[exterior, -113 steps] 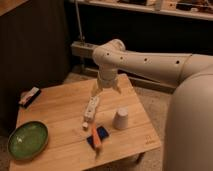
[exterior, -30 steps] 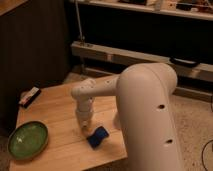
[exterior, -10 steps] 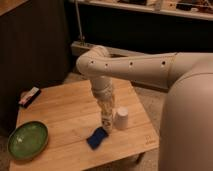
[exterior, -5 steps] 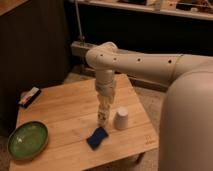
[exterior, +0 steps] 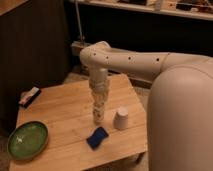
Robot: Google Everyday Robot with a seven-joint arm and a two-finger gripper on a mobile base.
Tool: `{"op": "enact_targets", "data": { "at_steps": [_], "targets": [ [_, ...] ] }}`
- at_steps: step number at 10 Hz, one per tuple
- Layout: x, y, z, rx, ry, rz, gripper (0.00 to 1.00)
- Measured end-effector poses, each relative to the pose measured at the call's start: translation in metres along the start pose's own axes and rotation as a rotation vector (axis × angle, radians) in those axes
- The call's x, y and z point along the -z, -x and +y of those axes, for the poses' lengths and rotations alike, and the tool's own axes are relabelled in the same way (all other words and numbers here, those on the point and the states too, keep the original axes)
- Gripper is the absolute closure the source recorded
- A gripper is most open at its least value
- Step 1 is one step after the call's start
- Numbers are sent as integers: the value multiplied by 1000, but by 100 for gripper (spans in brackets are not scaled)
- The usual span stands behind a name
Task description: Stand the bottle upright
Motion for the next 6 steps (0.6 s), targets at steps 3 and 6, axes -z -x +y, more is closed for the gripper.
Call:
{"op": "enact_targets", "data": {
  "at_steps": [3,6],
  "targets": [
    [-1,1,0,-9,-15,-4,62],
    [-5,1,4,-17,-25,-8,42]
  ]
}}
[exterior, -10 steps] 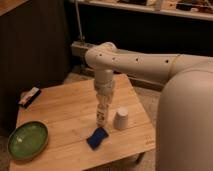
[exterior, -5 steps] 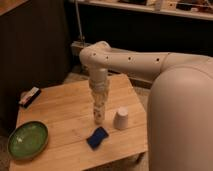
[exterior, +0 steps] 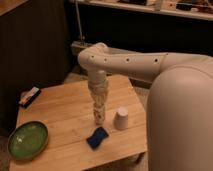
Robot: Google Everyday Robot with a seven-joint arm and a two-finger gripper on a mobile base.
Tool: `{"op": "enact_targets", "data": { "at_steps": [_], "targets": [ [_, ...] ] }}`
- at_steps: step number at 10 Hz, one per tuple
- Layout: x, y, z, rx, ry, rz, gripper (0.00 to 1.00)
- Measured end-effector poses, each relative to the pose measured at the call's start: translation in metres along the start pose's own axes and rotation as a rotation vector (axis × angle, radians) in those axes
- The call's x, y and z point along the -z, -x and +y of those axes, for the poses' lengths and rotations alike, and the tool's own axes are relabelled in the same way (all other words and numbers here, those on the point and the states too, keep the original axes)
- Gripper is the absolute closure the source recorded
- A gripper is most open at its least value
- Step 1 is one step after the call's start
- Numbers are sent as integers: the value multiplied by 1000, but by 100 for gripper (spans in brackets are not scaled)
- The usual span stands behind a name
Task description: Stand the bottle upright
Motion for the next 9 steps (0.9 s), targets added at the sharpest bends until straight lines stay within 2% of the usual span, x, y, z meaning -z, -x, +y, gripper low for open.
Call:
{"op": "enact_targets", "data": {
  "at_steps": [2,3,6,9],
  "targets": [
    [-1,-2,-1,-9,-4,-2,23],
    [0,-3,-2,-12,-6,-2,20],
    [3,-3,-6,-37,24,-19,20],
    [16,0,-14,-82,63,-64,20]
  ]
}}
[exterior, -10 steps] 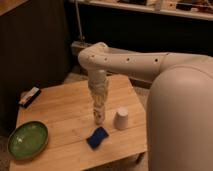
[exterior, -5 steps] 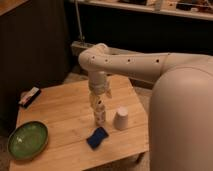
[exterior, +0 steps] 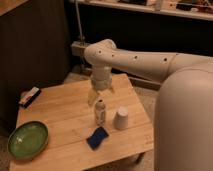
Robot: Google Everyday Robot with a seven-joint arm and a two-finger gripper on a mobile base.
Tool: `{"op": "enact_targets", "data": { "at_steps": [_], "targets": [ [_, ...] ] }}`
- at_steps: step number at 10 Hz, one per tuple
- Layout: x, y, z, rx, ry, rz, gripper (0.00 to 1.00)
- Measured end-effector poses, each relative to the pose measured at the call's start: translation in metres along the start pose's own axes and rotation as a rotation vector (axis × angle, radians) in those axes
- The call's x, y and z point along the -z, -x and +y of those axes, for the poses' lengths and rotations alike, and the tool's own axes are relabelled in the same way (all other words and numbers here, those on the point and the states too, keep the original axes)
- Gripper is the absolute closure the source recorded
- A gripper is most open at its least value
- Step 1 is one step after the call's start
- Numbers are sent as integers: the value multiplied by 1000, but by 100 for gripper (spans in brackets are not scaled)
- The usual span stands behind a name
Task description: Stand the bottle upright
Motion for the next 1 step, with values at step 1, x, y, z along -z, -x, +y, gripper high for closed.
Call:
{"op": "enact_targets", "data": {
  "at_steps": [1],
  "targets": [
    [0,0,0,0,-1,0,20]
  ]
}}
